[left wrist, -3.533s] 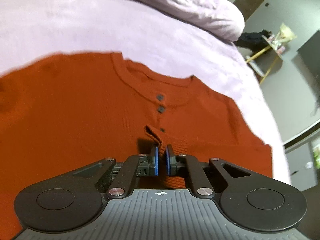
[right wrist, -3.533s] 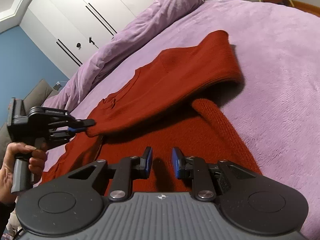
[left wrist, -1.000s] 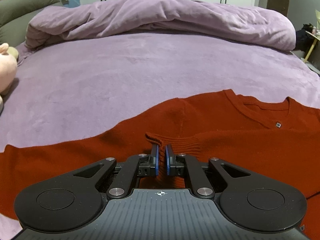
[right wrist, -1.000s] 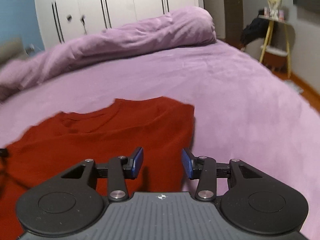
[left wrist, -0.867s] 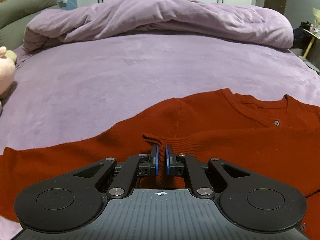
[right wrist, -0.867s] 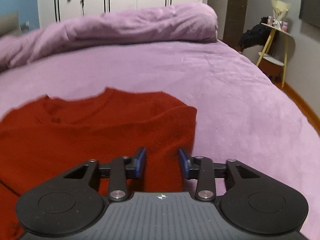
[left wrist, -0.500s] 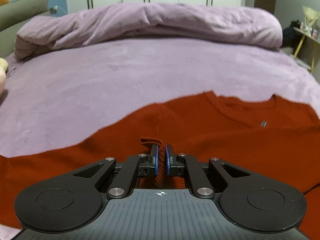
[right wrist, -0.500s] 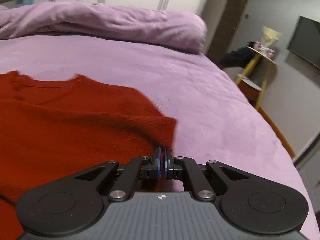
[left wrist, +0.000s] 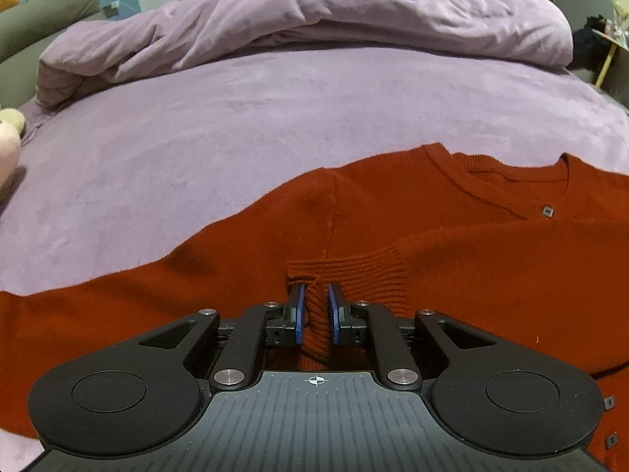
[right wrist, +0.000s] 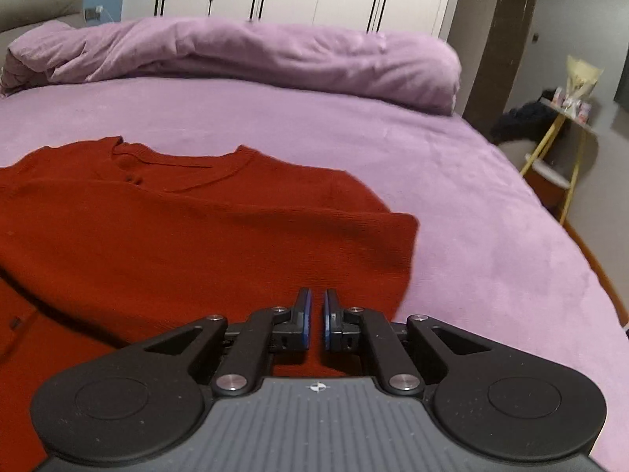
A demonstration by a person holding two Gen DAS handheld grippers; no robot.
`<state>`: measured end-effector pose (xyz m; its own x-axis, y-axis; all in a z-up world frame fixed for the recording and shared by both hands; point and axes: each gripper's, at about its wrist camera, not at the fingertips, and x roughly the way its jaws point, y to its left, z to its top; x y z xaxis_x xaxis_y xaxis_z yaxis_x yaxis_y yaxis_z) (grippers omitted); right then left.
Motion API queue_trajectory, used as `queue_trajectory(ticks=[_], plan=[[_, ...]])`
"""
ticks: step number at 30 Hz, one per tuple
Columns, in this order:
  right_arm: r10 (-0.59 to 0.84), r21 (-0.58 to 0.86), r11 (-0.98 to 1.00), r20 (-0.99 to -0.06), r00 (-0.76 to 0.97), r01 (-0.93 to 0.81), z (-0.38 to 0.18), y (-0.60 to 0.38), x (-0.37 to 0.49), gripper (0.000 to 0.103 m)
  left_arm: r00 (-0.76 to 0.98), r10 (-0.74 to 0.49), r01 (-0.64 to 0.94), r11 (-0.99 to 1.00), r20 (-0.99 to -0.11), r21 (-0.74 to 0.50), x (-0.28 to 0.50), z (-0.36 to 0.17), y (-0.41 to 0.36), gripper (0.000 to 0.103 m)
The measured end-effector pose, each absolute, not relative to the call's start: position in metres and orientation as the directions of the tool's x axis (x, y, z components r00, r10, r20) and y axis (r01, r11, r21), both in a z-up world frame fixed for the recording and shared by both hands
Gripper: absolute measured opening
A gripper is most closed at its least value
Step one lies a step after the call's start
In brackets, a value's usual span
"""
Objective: Fold small clothes
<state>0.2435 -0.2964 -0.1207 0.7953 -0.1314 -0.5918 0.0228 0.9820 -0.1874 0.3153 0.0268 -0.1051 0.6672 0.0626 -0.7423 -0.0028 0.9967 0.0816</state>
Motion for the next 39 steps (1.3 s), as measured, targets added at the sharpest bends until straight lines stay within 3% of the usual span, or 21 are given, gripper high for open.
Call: queue_trajectory(ticks=[5, 7, 9, 12, 14, 16, 18, 23, 26, 29, 32, 36, 39], plan=[[-0.253, -0.228, 0.963, -0.565, 0.785, 0.146, -0.129, -0.317, 0.243, 0.007, 0.671, 0.068, 0.000, 0.996, -0.738, 0.092, 0.313, -0.107, 0.026, 0.018], [-0.262, -0.241, 0.959, -0.560, 0.786, 0.148, -0.128, -0.317, 0.245, 0.015, 0.671, 0.081, 0.000, 0.994, -0.737, 0.109, 0.312, -0.107, 0.026, 0.029], [-0.273, -0.266, 0.953, -0.555, 0.786, 0.143, -0.128, -0.312, 0.245, 0.016, 0.668, 0.074, -0.013, 0.996, -0.741, 0.088, 0.308, -0.104, 0.031, 0.034], [-0.265, -0.254, 0.957, -0.558, 0.786, 0.142, -0.115, -0.305, 0.235, 0.017, 0.637, -0.001, -0.054, 0.997, -0.771, -0.046, 0.294, -0.093, 0.054, 0.038], [-0.196, -0.171, 0.978, -0.558, 0.807, 0.119, -0.099, -0.298, 0.214, 0.019, 0.631, -0.056, -0.109, 0.981, -0.773, -0.160, 0.273, -0.085, 0.081, 0.044], [-0.099, -0.072, 0.995, -0.563, 0.820, 0.070, -0.086, -0.290, 0.186, 0.031, 0.651, -0.098, -0.174, 0.946, -0.753, -0.273, 0.244, -0.078, 0.120, 0.054], [-0.008, 0.020, 1.000, -0.573, 0.819, 0.023, -0.080, -0.278, 0.159, 0.040, 0.669, -0.061, -0.272, 0.907, -0.741, -0.320, 0.215, -0.076, 0.161, 0.057], [0.135, 0.186, 0.982, -0.623, 0.770, -0.021, -0.087, -0.254, 0.124, 0.040, 0.659, 0.111, -0.567, 0.724, -0.744, -0.393, 0.153, -0.092, 0.273, 0.051], [0.172, 0.231, 0.973, -0.649, 0.741, -0.024, -0.093, -0.241, 0.127, 0.040, 0.663, 0.183, -0.655, 0.612, -0.726, -0.444, 0.136, -0.101, 0.322, 0.048], [0.185, 0.244, 0.970, -0.664, 0.724, -0.024, -0.091, -0.233, 0.133, 0.040, 0.678, 0.206, -0.681, 0.535, -0.705, -0.499, 0.134, -0.114, 0.360, 0.046], [0.190, 0.254, 0.967, -0.667, 0.721, -0.021, -0.088, -0.228, 0.133, 0.040, 0.726, 0.175, -0.671, 0.392, -0.665, -0.629, 0.135, -0.133, 0.393, 0.032], [0.185, 0.245, 0.969, -0.684, 0.706, -0.017, -0.091, -0.228, 0.132, 0.040, 0.752, 0.166, -0.654, 0.300, -0.637, -0.694, 0.139, -0.143, 0.411, 0.010], [0.195, 0.264, 0.965, -0.698, 0.689, -0.006, -0.095, -0.226, 0.133, 0.040, 0.780, 0.138, -0.622, 0.274, -0.610, -0.734, 0.135, -0.147, 0.416, 0.009]])
